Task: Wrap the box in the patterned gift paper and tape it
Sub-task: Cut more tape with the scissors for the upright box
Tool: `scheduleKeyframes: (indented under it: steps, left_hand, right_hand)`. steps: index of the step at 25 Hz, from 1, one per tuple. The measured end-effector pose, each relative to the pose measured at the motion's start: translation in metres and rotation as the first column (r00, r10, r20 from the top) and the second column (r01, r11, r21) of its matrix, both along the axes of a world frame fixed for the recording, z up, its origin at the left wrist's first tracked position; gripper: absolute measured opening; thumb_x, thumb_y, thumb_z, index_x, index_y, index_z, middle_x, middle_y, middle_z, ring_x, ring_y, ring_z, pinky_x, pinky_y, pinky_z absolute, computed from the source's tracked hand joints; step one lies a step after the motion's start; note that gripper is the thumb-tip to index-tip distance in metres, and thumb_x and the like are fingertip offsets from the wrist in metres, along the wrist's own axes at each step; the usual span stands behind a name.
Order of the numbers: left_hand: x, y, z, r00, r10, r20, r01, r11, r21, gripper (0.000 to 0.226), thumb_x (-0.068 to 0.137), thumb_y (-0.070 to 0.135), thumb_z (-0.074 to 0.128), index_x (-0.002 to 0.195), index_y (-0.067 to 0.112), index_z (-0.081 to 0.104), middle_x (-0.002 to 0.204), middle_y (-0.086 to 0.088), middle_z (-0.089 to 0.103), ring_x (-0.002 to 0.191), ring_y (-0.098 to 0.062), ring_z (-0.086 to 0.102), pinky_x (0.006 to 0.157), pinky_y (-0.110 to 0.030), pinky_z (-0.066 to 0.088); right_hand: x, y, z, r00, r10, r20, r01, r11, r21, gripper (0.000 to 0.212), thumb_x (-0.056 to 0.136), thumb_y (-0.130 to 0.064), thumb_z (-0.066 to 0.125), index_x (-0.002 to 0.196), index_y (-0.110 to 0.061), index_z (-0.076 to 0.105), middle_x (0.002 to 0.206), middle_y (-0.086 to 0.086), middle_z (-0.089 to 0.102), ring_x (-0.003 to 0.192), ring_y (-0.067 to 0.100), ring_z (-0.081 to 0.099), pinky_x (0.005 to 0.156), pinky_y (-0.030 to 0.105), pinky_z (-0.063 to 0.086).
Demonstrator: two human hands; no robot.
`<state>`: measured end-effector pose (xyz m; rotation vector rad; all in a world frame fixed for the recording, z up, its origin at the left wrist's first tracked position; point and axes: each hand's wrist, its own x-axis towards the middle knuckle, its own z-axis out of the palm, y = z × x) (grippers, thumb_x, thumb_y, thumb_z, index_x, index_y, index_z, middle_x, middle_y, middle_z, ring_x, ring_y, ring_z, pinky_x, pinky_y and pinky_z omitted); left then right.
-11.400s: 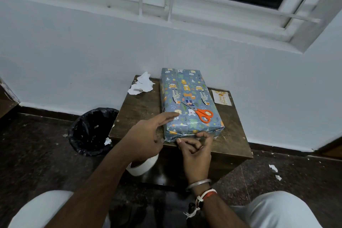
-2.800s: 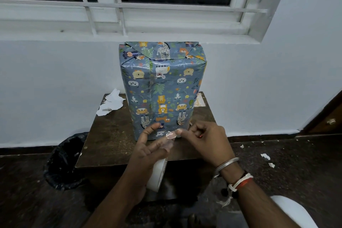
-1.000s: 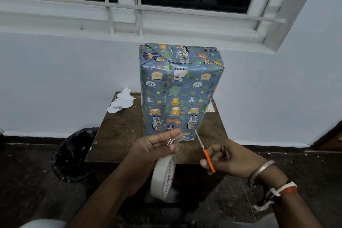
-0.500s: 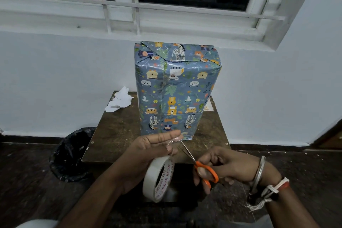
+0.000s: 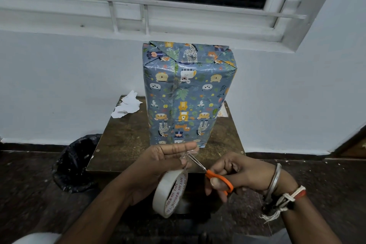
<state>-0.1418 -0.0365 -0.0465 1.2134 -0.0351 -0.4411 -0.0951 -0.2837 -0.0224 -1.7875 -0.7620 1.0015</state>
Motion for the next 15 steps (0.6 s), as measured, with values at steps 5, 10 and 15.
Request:
scheduleKeyframes:
  steps: [5, 10, 15]
  left_hand:
    - [0.0013, -0.0018, -0.0033, 1.000, 0.001, -0.006, -0.001, 1.000, 0.011, 0.042, 0.087, -0.009, 0.060, 0.125, 0.005, 0.069, 0.127, -0.009, 0.072, 0.089, -0.007, 0.073, 0.077, -0.017, 0.055]
    - [0.0022, 0.0009, -0.0042, 1.000, -0.022, -0.002, 0.022, 1.000, 0.022, 0.043, 0.091, -0.012, 0.056, 0.128, 0.006, 0.068, 0.128, -0.010, 0.071, 0.094, -0.008, 0.074, 0.079, -0.018, 0.055]
    - [0.0040, 0.0031, -0.0073, 0.999, -0.052, 0.017, 0.052, 0.999, 0.010, 0.044, 0.087, -0.004, 0.068, 0.128, 0.010, 0.070, 0.133, -0.009, 0.069, 0.112, -0.018, 0.071, 0.089, -0.021, 0.055]
  right_hand:
    - [0.0005, -0.0013, -0.0017, 1.000, -0.014, 0.022, 0.014, 1.000, -0.010, 0.022, 0.093, -0.046, 0.066, 0.095, -0.028, 0.078, 0.068, -0.008, 0.071, 0.056, 0.030, 0.046, 0.049, 0.049, 0.026]
    - [0.0030, -0.0019, -0.0046, 1.000, -0.008, 0.024, 0.008, 1.000, -0.011, 0.018, 0.093, -0.043, 0.068, 0.097, -0.028, 0.078, 0.068, -0.007, 0.072, 0.061, 0.038, 0.043, 0.050, 0.049, 0.025]
    - [0.0052, -0.0032, -0.0055, 1.000, 0.003, 0.020, -0.003, 1.000, -0.006, 0.023, 0.090, -0.050, 0.070, 0.093, -0.029, 0.078, 0.065, -0.007, 0.071, 0.057, 0.032, 0.043, 0.049, 0.048, 0.026]
